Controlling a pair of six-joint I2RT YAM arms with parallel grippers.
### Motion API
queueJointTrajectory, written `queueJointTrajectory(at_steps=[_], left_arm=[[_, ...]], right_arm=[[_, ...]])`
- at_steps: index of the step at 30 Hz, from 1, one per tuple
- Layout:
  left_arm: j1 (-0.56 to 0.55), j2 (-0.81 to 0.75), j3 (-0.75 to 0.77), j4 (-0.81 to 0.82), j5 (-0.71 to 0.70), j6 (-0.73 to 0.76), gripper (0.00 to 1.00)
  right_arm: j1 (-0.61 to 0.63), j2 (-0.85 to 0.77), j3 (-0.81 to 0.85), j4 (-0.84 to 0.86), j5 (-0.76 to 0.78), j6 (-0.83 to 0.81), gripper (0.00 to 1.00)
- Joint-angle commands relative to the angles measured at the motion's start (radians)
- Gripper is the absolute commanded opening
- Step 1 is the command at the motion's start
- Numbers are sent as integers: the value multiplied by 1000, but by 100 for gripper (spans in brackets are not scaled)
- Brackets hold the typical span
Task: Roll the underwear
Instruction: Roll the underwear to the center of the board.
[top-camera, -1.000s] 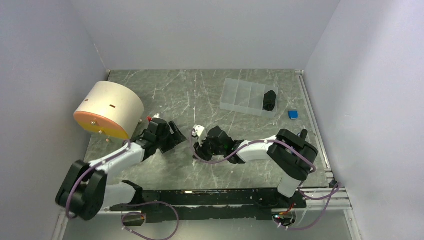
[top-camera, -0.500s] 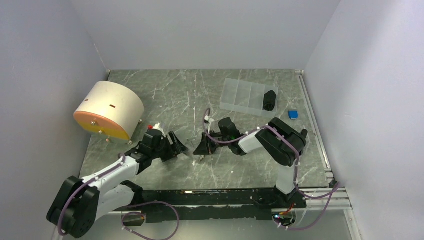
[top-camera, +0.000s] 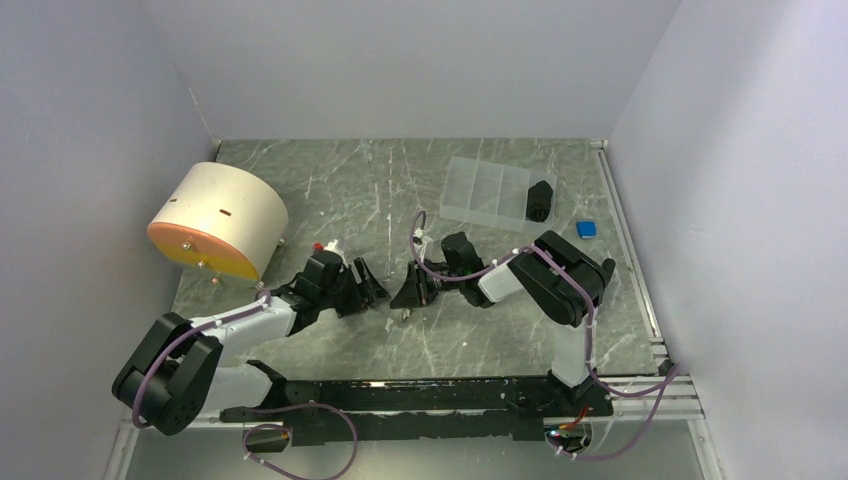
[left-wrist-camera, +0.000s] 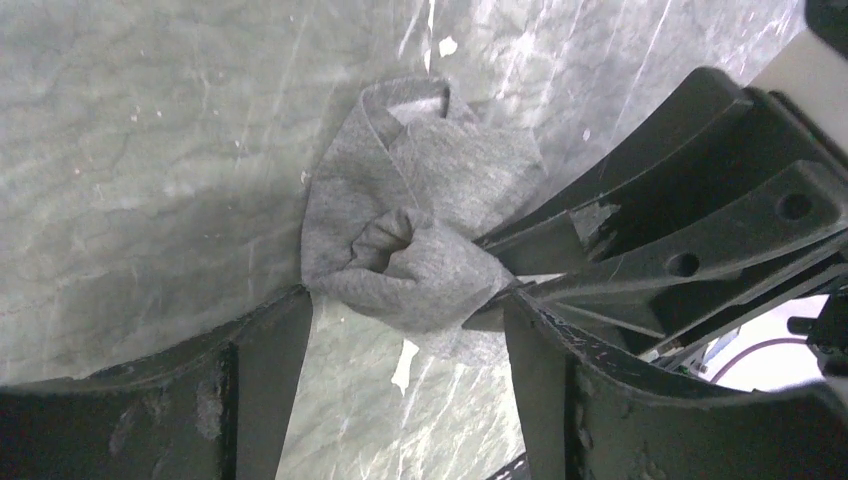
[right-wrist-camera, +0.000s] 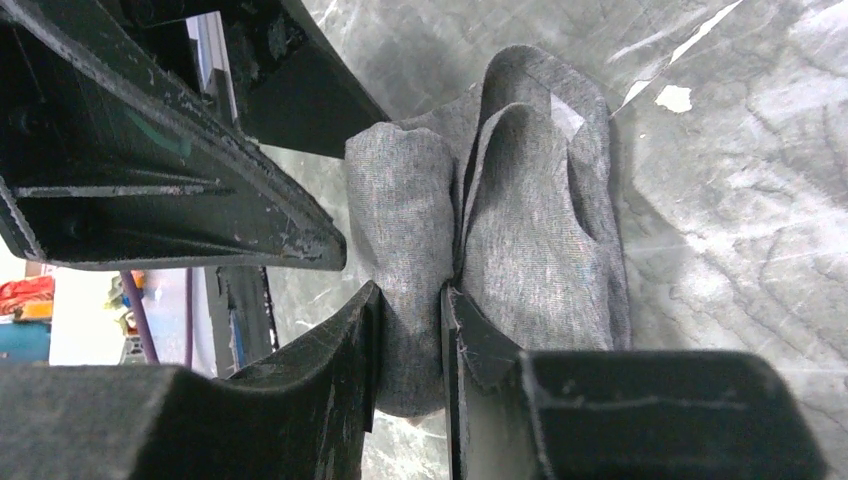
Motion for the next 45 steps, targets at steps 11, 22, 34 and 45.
queueJointTrajectory(at_steps=[11, 22, 34, 45], left_arm=[[-9, 143, 61, -26, -115, -45, 50], [-12, 121, 74, -80, -154, -12, 34], [-13, 133, 112, -126, -148, 12, 34], [-13, 132, 125, -148, -148, 23, 40]], right_arm=[[-4, 15, 7, 62, -113, 33, 37], [-1, -227, 109, -473, 178, -307, 54], [274, -295, 211, -677, 694, -592, 55], [316, -237, 207, -634, 663, -565, 17]])
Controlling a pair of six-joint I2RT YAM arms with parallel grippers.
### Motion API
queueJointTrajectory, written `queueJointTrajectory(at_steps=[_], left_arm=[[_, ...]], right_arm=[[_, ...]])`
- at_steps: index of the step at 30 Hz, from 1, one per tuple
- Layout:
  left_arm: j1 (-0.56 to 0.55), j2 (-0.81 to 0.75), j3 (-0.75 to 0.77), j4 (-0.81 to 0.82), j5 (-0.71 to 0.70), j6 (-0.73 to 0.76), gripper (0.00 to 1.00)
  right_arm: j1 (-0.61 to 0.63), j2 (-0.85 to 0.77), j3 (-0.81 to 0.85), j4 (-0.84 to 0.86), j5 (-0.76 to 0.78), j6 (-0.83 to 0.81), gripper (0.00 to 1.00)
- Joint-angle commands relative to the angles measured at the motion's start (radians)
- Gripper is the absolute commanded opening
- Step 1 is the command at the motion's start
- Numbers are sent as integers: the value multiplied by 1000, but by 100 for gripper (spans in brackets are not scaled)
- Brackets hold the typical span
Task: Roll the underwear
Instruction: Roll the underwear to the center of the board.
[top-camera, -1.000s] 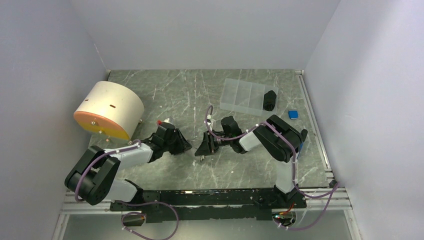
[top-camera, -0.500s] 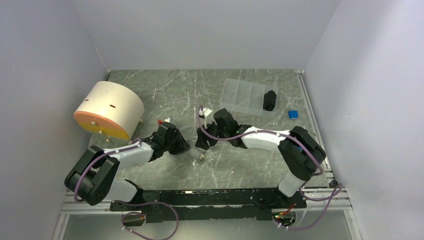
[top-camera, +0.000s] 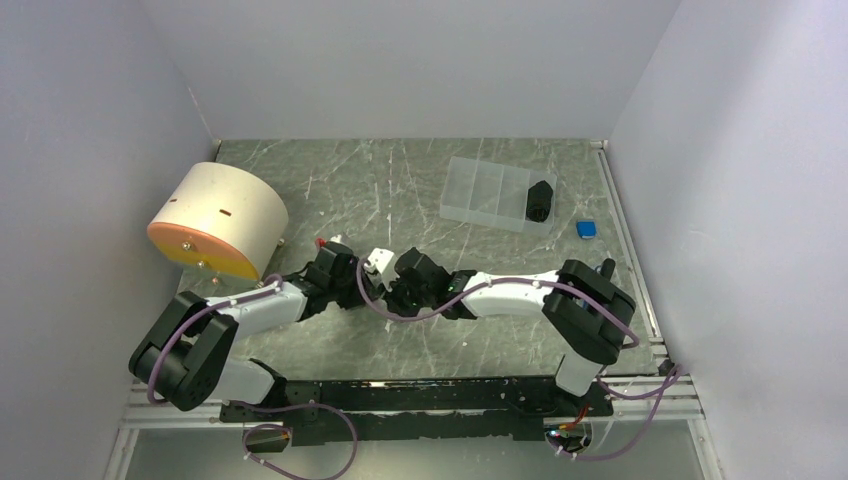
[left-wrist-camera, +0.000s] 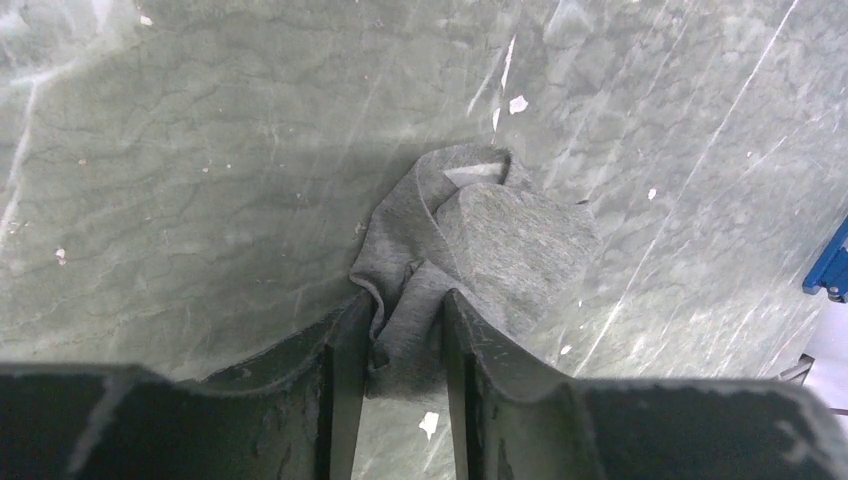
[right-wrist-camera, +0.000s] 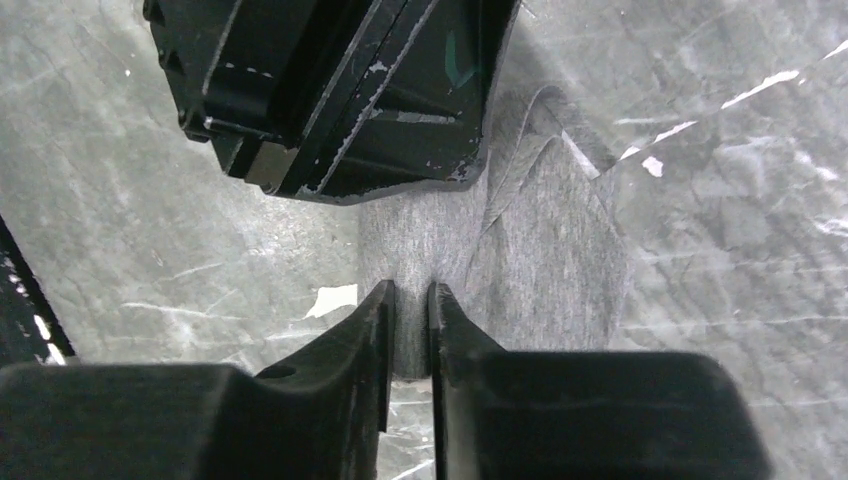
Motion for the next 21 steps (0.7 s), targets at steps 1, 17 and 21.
queueJointTrajectory(at_steps=[1, 17, 21], left_arm=[[-1, -9, 20, -60, -25, 26, 43], [0, -132, 13, 48, 48, 24, 79], [-4, -61, 19, 86, 89, 35, 73]], right_arm=[[-26, 8, 7, 43, -42, 46, 14], [-373, 172, -174, 543, -702, 516, 14], [-400, 188, -184, 576, -718, 544, 18]])
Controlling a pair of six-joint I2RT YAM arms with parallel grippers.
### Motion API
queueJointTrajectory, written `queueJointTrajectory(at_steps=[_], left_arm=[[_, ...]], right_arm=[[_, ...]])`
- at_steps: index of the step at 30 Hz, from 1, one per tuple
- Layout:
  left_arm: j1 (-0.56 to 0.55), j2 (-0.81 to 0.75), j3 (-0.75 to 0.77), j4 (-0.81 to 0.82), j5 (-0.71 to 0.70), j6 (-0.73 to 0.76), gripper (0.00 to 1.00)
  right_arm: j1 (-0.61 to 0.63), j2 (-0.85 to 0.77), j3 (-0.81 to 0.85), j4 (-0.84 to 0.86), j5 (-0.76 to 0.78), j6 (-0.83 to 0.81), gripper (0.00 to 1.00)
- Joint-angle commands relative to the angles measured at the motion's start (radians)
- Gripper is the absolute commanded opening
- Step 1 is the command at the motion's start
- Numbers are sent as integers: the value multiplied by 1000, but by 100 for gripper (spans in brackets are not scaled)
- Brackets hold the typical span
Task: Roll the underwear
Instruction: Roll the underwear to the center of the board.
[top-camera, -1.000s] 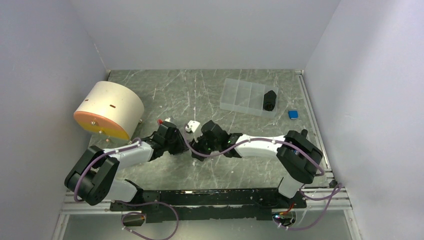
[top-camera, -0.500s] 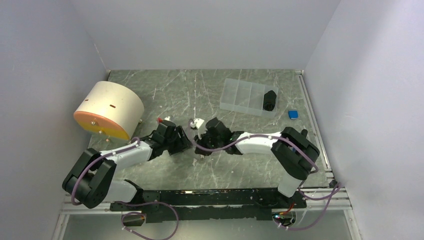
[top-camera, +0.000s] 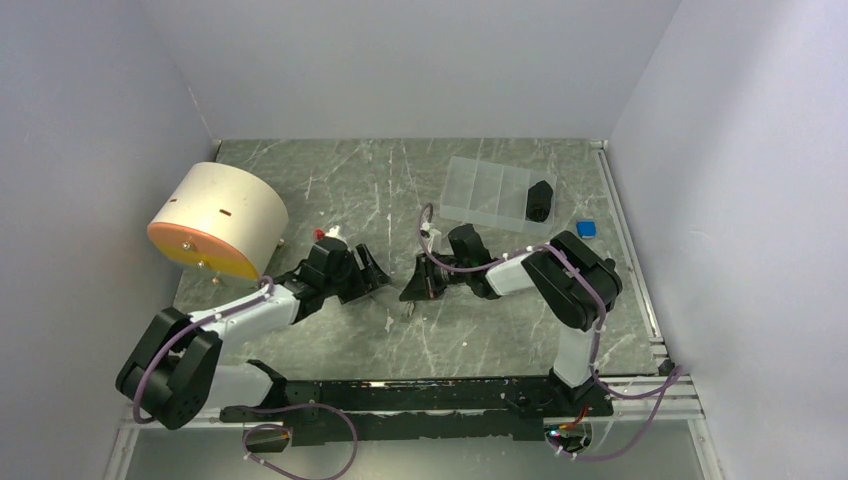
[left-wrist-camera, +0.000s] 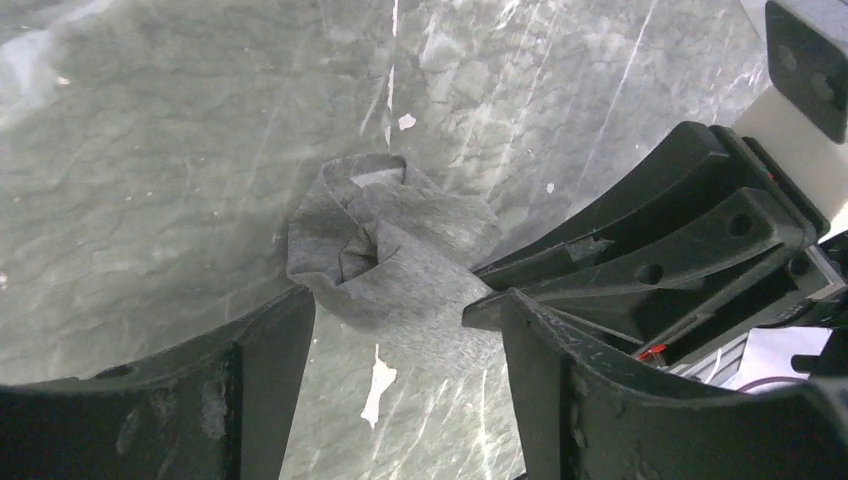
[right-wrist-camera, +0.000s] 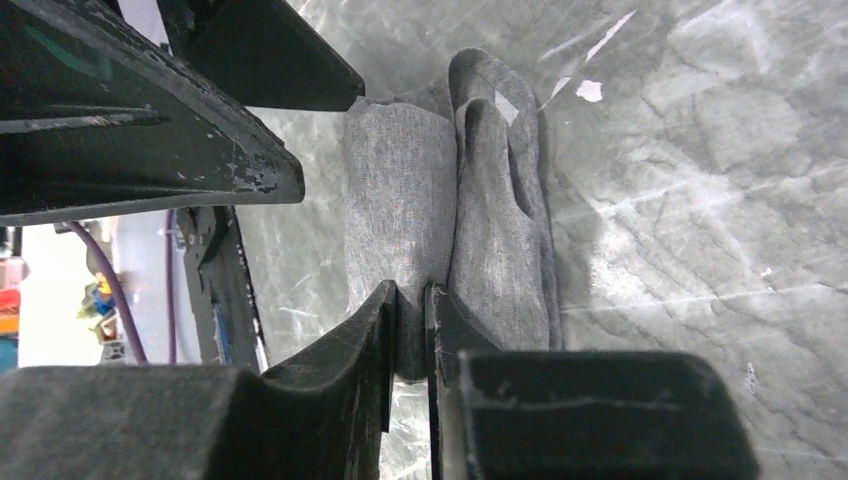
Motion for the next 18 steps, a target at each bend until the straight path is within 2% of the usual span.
queueJointTrajectory(at_steps=[1, 4, 8, 12, 18], left_arm=[[-7, 70, 16, 73, 59, 29, 71], [-21, 126, 37, 62, 42, 26, 63], [-26, 176, 64, 13, 6, 22, 56], [-26, 200, 67, 3, 1, 15, 53], [-26, 195, 69, -4, -9, 15, 52]], right_arm=[[-27, 19, -20, 95, -61, 67, 20], [-31, 7, -15, 78, -64, 59, 25], [-26, -61, 24, -85, 20, -36, 37], [26, -168, 77, -303, 245, -189, 48], [188, -296, 95, -403, 583, -360, 54]])
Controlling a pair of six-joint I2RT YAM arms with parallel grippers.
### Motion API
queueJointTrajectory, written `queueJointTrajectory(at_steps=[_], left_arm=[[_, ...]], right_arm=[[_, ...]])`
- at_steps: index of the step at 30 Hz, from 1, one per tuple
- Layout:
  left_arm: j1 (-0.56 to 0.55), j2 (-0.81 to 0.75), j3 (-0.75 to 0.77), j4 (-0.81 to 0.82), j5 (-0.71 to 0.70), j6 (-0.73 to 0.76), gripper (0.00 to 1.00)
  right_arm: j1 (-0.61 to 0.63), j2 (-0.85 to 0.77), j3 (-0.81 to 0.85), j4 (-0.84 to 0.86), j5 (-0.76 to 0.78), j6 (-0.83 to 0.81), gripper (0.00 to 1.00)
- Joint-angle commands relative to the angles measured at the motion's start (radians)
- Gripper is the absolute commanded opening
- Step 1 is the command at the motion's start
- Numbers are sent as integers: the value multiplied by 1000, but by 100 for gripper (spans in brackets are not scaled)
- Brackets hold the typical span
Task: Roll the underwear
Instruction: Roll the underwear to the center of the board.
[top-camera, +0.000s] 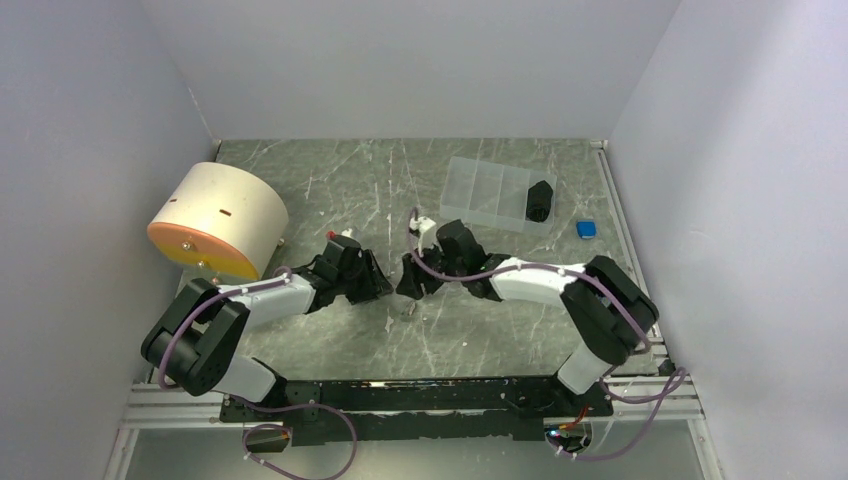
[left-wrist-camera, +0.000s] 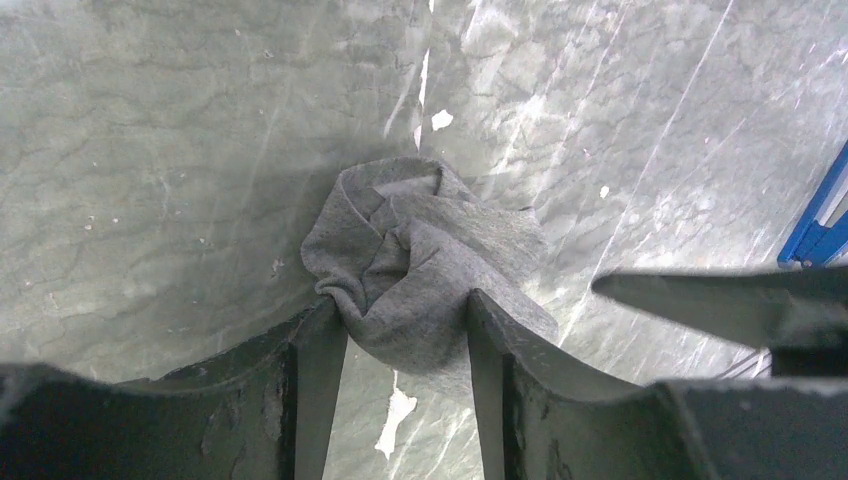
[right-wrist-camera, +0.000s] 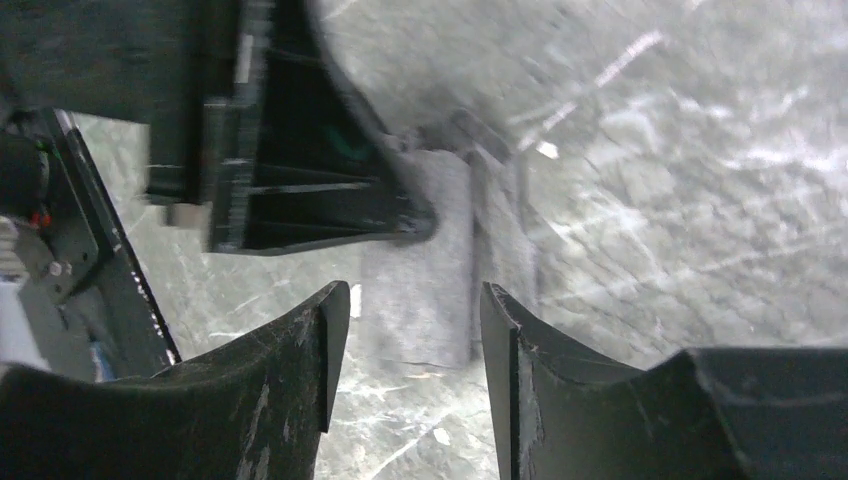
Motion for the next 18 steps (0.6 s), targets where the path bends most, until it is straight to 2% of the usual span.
queueJointTrajectory(at_steps=[1, 5, 11, 15, 18], left_arm=[[-3, 6, 16, -37, -31, 6, 52], [-3, -2, -2, -27, -25, -10, 51], [-3, -6, -3, -37, -29, -13, 51], [-3, 3, -1, -32, -18, -17, 53], [-4, -5, -4, -36, -25, -24, 61]], right_arm=[[135, -91, 36, -91, 311, -201, 55], [222, -73, 37, -71, 402, -255, 55], [302, 25, 61, -71, 451, -307, 53], [310, 68, 91, -102, 503, -288, 39], [296, 58, 80, -87, 464, -266, 24]])
